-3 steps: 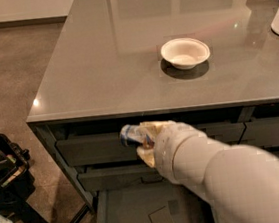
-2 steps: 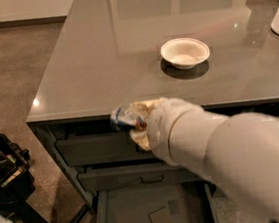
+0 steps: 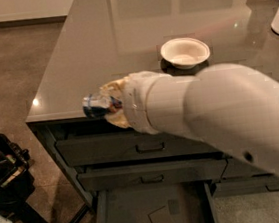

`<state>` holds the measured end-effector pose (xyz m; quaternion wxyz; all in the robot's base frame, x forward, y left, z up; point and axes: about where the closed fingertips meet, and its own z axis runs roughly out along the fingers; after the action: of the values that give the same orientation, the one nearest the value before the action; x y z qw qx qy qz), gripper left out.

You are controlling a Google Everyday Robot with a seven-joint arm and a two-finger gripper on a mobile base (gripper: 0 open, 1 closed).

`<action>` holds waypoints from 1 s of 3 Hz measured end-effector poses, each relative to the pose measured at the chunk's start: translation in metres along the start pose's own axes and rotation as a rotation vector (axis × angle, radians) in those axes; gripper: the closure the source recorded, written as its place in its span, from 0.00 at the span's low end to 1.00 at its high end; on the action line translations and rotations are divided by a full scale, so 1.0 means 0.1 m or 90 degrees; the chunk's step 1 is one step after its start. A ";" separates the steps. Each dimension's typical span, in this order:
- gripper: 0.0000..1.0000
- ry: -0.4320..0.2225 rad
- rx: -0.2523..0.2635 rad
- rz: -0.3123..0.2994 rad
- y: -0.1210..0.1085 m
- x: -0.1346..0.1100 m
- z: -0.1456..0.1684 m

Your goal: Pick redbull can from bottom drawer and place on counter

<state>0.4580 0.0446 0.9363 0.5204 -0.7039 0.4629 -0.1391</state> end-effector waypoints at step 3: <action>1.00 -0.186 -0.019 -0.004 0.00 0.05 1.62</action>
Offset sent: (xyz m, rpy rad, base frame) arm 0.1267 0.1173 -0.1042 0.1763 0.0677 0.3515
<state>0.5702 0.1386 0.8671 0.5712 -0.7258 0.3820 -0.0299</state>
